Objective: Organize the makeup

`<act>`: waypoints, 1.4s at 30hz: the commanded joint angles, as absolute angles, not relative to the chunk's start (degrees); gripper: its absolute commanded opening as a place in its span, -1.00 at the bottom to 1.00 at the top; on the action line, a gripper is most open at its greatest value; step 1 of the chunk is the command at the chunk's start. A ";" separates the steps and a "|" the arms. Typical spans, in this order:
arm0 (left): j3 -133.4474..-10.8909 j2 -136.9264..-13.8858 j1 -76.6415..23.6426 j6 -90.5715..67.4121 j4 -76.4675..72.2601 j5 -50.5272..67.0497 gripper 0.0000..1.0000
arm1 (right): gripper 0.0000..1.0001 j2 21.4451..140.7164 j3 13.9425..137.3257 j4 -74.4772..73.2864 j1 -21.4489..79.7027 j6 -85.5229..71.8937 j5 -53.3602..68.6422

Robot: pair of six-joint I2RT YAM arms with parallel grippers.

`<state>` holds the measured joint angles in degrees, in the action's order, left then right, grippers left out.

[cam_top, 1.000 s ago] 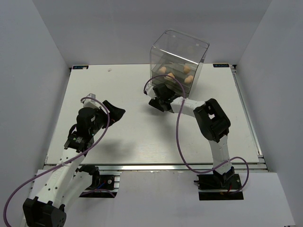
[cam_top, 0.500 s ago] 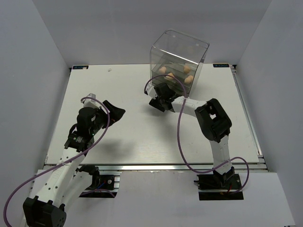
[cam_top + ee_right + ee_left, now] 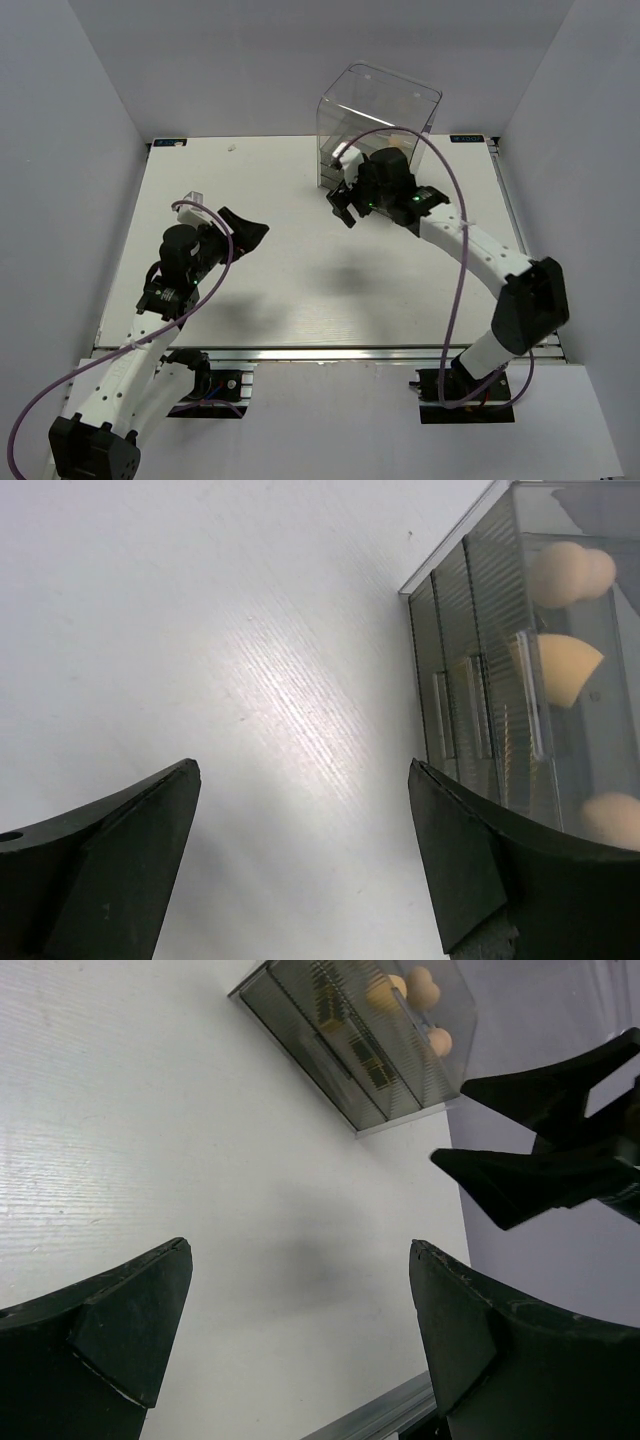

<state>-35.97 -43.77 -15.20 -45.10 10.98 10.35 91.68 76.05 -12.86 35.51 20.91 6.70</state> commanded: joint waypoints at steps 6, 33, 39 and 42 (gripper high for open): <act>-35.95 -43.15 -15.12 -45.44 6.24 14.32 0.96 | 0.79 79.37 72.95 -20.57 31.30 10.73 13.27; -37.27 -45.79 -15.12 -46.41 -2.11 19.07 0.96 | 0.79 63.90 60.03 -21.18 8.27 -4.57 11.69; -36.30 -45.00 -15.12 -46.49 -2.81 19.42 0.96 | 0.79 62.58 57.83 -20.30 6.24 -3.08 8.97; -36.39 -45.00 -15.12 -46.49 -3.25 19.51 0.96 | 0.79 62.05 57.13 -20.22 5.63 -2.29 8.35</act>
